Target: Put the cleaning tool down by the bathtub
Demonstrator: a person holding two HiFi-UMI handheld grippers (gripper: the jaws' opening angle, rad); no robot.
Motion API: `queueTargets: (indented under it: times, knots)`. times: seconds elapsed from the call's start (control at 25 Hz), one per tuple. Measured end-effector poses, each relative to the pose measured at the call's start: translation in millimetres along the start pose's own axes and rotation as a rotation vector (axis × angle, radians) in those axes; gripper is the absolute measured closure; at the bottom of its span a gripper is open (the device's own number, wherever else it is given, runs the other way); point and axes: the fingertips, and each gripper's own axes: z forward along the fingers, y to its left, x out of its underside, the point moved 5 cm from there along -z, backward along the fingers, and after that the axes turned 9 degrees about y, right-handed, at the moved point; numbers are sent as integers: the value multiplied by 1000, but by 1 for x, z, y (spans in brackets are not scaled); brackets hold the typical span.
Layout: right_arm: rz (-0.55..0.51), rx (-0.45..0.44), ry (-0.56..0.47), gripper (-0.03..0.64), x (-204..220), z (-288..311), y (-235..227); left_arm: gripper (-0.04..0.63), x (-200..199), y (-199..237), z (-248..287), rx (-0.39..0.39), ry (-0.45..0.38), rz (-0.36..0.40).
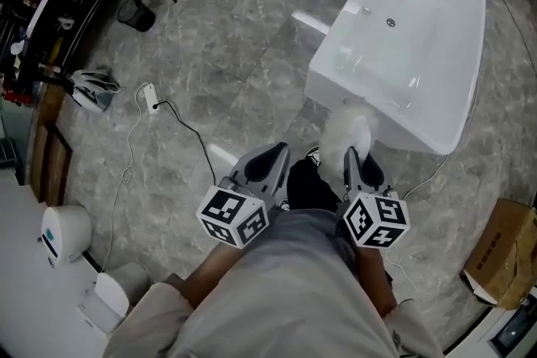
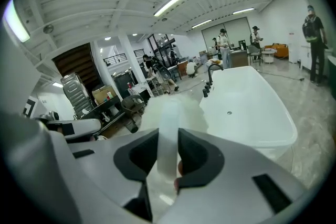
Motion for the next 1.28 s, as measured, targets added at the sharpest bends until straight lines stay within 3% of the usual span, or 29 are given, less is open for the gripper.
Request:
queueTargets:
  times: [0.4,0.72,1.28]
  knots:
    - [113,-20,-6,528,-41,54,-56,591,-38,-2,77,-7,105,87]
    - [143,-24,-61,528,-59,75,-83,591,-53,-1,113,11,117,141]
    - [158,6,-125,528,-99,67,-101,591,-89,-13,142,54,102,168]
